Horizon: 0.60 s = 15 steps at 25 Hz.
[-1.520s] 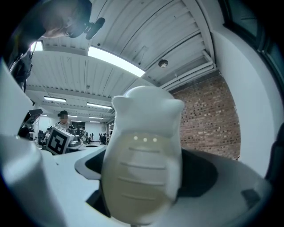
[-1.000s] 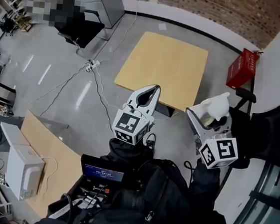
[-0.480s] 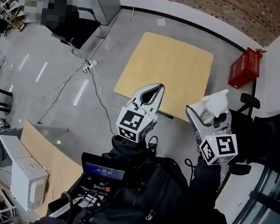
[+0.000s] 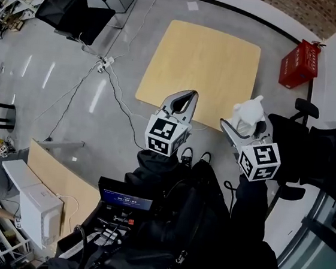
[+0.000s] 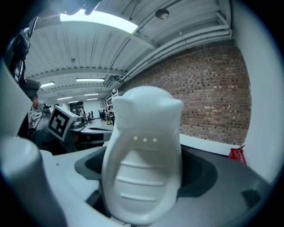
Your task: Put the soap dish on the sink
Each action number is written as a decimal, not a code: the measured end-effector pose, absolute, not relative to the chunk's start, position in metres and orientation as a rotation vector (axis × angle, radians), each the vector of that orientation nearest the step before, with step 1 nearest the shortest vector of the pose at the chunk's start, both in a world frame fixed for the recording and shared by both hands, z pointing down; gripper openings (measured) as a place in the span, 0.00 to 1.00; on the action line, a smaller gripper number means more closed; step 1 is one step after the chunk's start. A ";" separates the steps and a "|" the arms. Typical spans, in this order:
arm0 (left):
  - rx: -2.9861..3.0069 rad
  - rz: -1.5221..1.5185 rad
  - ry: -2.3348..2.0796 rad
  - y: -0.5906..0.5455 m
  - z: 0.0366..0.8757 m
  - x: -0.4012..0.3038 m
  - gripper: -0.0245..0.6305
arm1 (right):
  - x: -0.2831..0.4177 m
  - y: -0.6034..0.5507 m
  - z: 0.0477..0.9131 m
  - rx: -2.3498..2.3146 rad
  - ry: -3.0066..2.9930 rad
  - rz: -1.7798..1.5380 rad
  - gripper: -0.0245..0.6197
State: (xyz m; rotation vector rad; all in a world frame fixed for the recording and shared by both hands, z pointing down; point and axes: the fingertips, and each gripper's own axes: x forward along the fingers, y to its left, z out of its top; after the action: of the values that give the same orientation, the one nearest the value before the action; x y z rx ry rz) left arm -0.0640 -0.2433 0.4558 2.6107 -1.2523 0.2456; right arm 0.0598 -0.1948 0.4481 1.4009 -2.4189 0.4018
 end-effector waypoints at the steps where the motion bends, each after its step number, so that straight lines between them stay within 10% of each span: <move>1: 2.592 0.265 -1.255 -0.246 0.465 -0.064 0.04 | 0.060 -0.198 0.457 1.376 -2.409 0.415 0.81; 15: 2.275 0.596 -1.220 -0.253 0.622 -0.073 0.04 | 0.053 -0.244 0.653 0.875 -2.132 0.499 0.81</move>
State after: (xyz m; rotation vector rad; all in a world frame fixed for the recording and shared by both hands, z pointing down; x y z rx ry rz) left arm -0.0729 -0.2535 0.6217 2.2753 -1.2197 0.5959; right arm 0.0534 -0.2442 0.6533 0.8754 -2.1323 0.4985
